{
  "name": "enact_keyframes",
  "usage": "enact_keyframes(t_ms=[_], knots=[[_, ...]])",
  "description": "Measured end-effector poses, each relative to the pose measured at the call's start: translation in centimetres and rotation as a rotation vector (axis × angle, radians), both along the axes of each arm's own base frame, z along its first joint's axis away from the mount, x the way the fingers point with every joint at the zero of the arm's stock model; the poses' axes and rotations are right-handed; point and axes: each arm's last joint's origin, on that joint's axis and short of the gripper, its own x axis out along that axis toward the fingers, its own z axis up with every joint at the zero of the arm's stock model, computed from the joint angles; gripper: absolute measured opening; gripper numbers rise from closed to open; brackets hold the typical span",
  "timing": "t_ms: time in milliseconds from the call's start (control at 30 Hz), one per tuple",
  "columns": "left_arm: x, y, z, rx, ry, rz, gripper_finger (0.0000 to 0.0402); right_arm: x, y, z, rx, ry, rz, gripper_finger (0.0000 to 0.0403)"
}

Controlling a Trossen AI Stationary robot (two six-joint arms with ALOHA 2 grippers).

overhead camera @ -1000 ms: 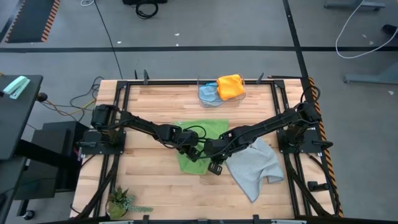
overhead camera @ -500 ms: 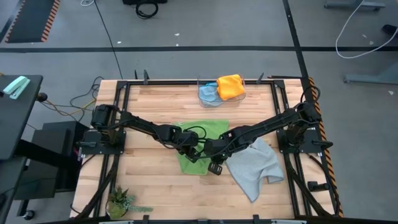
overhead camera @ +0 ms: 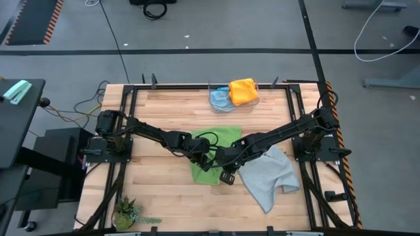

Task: Fold microfiber towels
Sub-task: Fold the green microfiber cloth

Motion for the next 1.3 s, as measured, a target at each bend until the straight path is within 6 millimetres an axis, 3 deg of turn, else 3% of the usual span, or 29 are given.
enact_keyframes(t_ms=[333, 1000, 1300], knots=[[0.0, -0.1, 0.0, 0.008, -0.012, -0.051, 0.0047, 0.0, 0.0, 0.0, 0.000, 0.000, 0.000, 0.0000], [0.1, 0.2, 0.1, 0.012, -0.016, -0.051, 0.0183, 0.0, 0.0, 0.0, -0.001, 0.000, 0.003, 0.0000], [0.1, 0.0, 1.2, -0.017, -0.062, -0.075, 0.0177, 0.0, 0.0, 0.0, -0.004, 0.002, 0.008, 0.0000]])
